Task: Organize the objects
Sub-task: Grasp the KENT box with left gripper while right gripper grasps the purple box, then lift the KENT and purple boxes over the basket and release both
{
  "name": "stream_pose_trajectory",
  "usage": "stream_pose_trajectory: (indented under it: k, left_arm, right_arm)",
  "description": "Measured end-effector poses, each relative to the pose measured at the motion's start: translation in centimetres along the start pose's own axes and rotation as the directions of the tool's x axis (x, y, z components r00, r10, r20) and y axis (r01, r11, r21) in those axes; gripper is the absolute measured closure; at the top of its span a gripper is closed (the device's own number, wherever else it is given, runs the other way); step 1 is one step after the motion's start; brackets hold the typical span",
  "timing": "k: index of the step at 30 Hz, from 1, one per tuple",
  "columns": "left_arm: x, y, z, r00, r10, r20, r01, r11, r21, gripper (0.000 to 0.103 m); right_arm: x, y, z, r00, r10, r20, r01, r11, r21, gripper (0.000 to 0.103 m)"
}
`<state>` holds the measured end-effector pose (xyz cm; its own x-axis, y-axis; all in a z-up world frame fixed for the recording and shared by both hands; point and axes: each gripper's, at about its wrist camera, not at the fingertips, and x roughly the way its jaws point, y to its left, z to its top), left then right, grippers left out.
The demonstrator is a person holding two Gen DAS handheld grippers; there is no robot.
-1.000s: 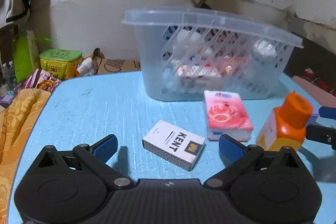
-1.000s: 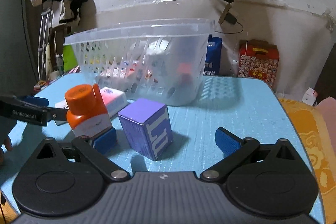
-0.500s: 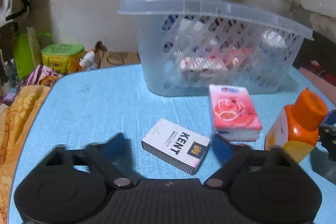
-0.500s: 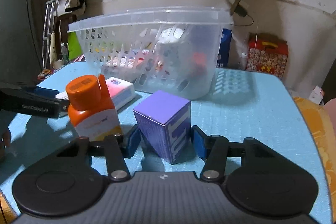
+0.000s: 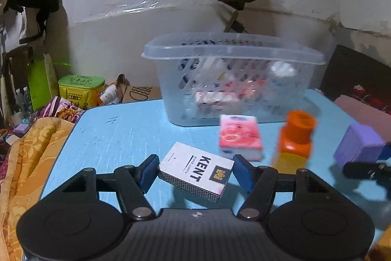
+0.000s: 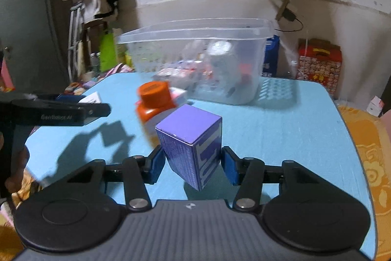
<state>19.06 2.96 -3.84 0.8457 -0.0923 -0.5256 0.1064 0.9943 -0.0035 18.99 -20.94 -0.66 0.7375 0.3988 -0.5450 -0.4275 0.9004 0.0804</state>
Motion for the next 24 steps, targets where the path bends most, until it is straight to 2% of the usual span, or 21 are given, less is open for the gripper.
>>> stream_pose_trajectory:
  k: [4,8,17,24]
  left_arm:
    - [-2.1,-0.4,-0.5,0.999,-0.048,0.002,0.048,0.999,-0.017,0.034]
    - [-3.3,-0.3,-0.6,0.998,-0.053,0.028,0.054,0.998,-0.037,0.034]
    - [-5.7,-0.3,-0.4,0.992,-0.060,0.114,0.066,0.997,-0.047,0.034]
    - [-6.4,-0.6,-0.3,0.986,-0.085,0.141,0.091,0.995,-0.039,0.034]
  right_arm:
    - [-1.9,0.8,-0.1,0.999,0.007,0.031,-0.007,1.000,-0.023,0.049]
    - [-3.6,1.2,-0.1,0.996,0.000,0.085,0.003,0.999,-0.038,0.049]
    - [-3.6,0.8,0.2,0.994,-0.003,0.113,0.006,1.000,-0.028,0.049]
    - [-4.2,0.2,0.1,0.990,0.001,0.138,-0.001,1.000,-0.002,0.049]
